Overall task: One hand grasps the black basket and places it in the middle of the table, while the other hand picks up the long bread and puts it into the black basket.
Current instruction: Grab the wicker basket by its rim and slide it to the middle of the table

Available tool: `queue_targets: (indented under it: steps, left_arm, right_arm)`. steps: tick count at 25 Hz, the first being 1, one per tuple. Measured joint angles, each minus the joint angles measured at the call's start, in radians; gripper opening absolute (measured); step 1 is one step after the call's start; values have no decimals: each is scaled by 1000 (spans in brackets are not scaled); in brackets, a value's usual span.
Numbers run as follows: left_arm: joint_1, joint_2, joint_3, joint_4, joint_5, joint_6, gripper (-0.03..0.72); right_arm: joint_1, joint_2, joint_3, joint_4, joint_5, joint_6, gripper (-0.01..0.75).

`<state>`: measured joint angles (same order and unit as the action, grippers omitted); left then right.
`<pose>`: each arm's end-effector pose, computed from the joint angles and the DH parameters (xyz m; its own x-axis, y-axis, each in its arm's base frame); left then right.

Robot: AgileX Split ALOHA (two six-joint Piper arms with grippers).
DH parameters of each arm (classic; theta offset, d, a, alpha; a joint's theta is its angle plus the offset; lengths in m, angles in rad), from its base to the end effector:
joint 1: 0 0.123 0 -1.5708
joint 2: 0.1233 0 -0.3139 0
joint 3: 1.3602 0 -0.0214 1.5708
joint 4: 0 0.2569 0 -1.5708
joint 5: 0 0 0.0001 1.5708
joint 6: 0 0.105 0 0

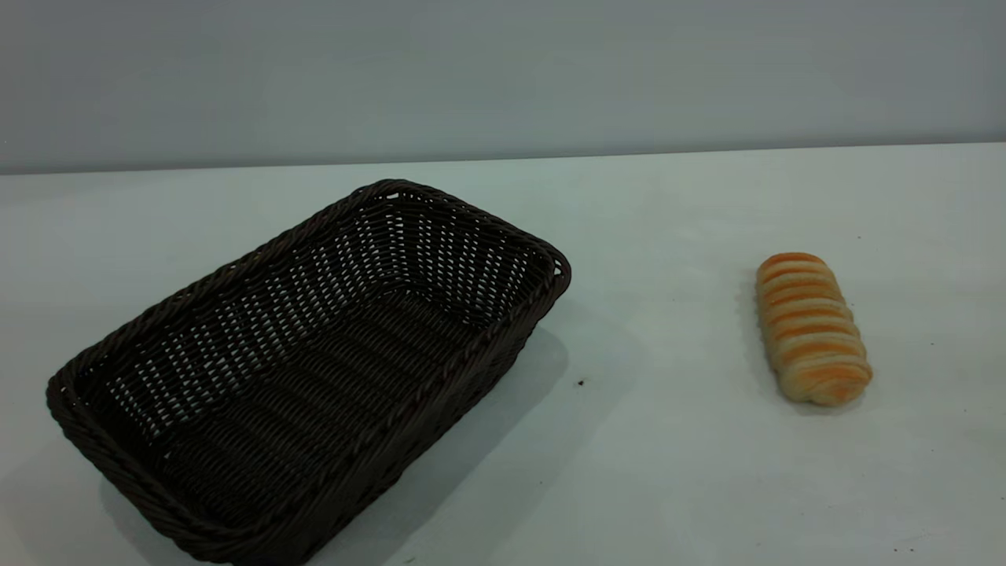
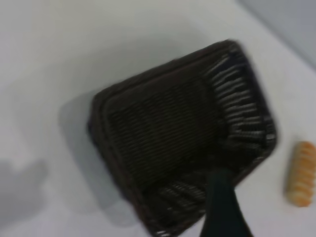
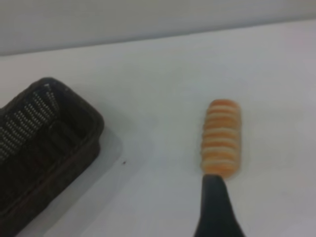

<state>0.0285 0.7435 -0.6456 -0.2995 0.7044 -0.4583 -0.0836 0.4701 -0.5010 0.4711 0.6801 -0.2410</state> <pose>0.1337 -0.0163 0.3151 -0.5682 -0.6408 -0.5162 -0.3142 0.7488 -0.5836 0.0825 0.0232 0.3012 -0.5017 0.1725 -0.8477 -0.1016 0.9614 0.2558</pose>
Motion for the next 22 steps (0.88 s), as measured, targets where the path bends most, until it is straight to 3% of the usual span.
queue_targets:
  steps: [8,22]
  left_arm:
    - [0,284,0,157,1,-3,513]
    - [0,473,0,50,-142,20,513]
  right_arm:
    - [45,210,0,14,-17,-119,493]
    - [45,242,0,14,-31,-166,477]
